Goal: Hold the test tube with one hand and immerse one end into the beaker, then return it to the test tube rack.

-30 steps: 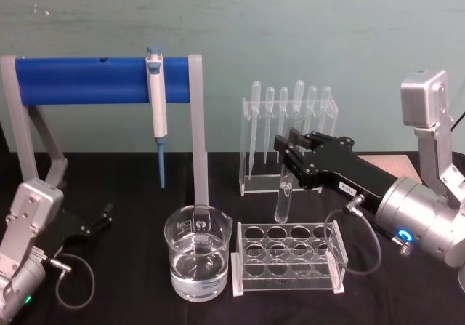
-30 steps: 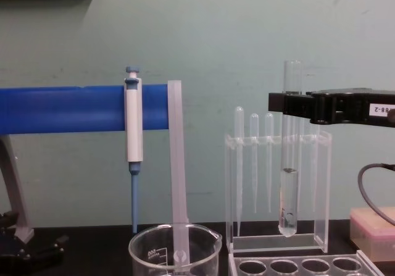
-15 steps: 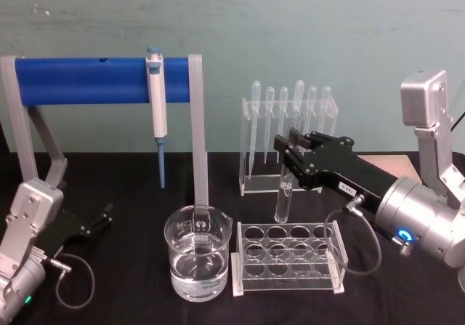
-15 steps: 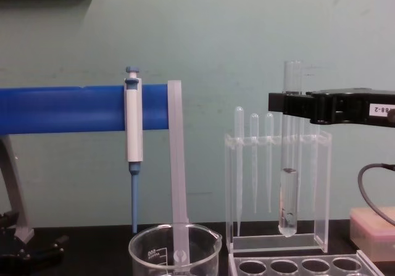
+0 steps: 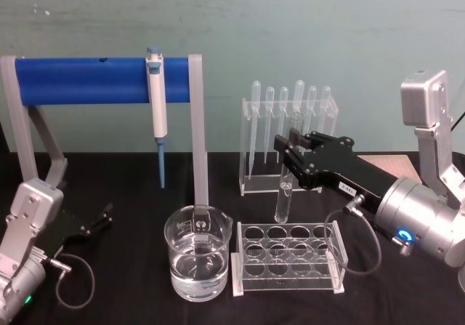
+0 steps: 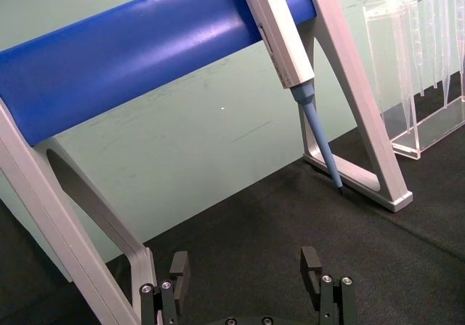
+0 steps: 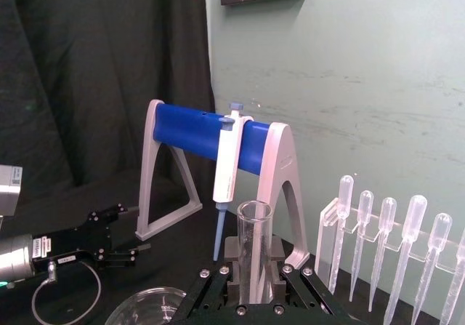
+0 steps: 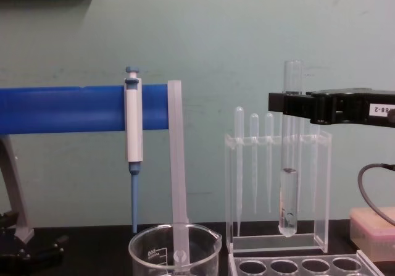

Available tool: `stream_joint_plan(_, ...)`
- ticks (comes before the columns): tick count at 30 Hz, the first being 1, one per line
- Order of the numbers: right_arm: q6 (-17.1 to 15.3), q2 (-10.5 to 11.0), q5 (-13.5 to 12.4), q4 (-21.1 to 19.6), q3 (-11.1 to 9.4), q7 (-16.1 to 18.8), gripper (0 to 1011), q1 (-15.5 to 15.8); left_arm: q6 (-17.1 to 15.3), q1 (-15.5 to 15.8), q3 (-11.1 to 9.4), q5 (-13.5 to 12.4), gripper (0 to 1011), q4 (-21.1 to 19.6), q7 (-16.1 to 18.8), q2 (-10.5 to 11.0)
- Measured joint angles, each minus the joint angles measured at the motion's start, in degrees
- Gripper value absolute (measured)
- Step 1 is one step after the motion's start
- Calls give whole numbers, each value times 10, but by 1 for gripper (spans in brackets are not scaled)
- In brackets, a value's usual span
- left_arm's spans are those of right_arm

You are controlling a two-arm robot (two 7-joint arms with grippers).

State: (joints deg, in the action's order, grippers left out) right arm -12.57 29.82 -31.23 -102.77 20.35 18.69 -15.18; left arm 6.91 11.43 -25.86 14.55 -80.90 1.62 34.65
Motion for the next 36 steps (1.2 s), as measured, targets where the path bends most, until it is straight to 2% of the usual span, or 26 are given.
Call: stream_joint_plan(36, 0, 0, 0, 0, 0, 0, 224, 0, 0, 0, 0, 0, 1000, 0, 0, 0)
